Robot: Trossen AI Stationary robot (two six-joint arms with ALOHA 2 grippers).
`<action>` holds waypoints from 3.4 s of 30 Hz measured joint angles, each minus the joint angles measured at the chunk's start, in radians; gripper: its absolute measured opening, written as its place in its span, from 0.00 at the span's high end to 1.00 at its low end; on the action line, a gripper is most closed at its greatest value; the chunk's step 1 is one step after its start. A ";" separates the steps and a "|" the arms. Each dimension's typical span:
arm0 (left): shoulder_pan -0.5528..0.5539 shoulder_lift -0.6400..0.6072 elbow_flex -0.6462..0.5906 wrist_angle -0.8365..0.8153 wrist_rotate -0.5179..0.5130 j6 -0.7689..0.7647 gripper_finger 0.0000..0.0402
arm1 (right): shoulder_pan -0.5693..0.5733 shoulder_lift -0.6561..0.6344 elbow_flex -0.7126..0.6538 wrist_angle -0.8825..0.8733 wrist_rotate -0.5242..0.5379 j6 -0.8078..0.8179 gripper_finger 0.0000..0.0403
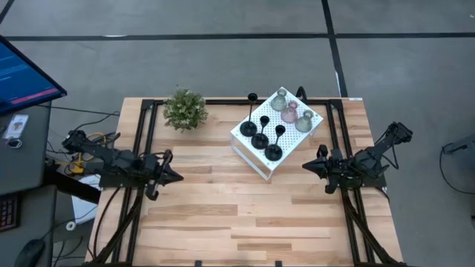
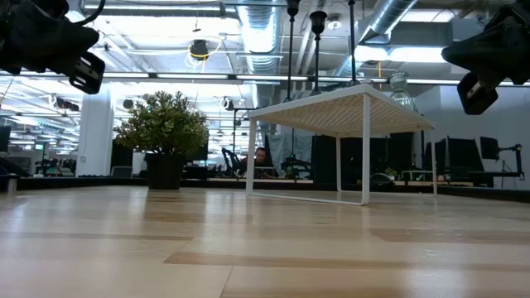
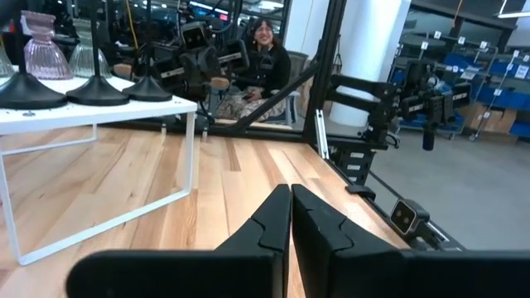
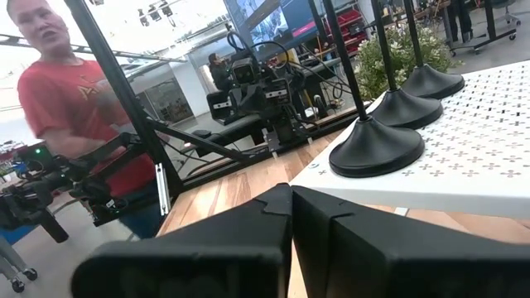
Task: Pick & Place candle stick holders
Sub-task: Return to Home Position
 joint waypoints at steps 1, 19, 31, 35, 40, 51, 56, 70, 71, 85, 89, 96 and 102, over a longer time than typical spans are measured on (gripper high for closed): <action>0.000 0.004 0.000 0.000 0.000 0.000 0.97 | 0.000 0.000 0.000 0.000 0.000 0.000 1.00; 0.000 0.050 0.000 0.000 -0.002 0.000 0.97 | 0.000 0.000 0.000 0.000 0.000 0.000 1.00; 0.000 0.050 0.000 0.000 -0.002 0.000 0.97 | 0.000 0.000 0.000 0.000 0.000 0.000 1.00; 0.000 0.050 0.000 0.000 -0.002 0.000 0.97 | 0.000 0.000 0.000 0.000 0.000 0.000 1.00; 0.000 0.050 0.000 0.000 -0.002 0.000 0.97 | 0.000 0.000 0.000 0.000 0.000 0.000 1.00; 0.000 0.050 0.000 0.000 -0.002 0.000 0.97 | 0.000 0.000 0.000 0.000 0.000 0.000 1.00; 0.000 0.050 0.000 0.000 -0.002 0.000 0.97 | 0.000 0.000 0.000 0.000 0.000 0.000 1.00; 0.000 0.050 0.000 0.000 -0.001 0.000 0.97 | 0.000 0.000 0.000 0.000 0.000 0.000 1.00; 0.000 0.050 0.000 0.000 -0.001 0.000 0.97 | 0.000 0.000 0.000 0.000 0.000 0.000 1.00; 0.000 0.050 0.000 0.000 -0.001 0.000 0.97 | 0.000 0.000 0.000 0.000 0.000 0.000 1.00; 0.000 0.050 0.000 0.000 -0.001 0.000 0.97 | 0.000 0.000 0.000 0.000 0.000 0.000 1.00; 0.000 0.050 0.000 0.000 -0.001 0.000 0.97 | 0.000 0.000 0.000 0.000 0.000 0.000 1.00; 0.000 0.050 0.000 0.000 -0.001 0.000 0.97 | 0.000 0.000 0.000 0.000 0.000 0.000 1.00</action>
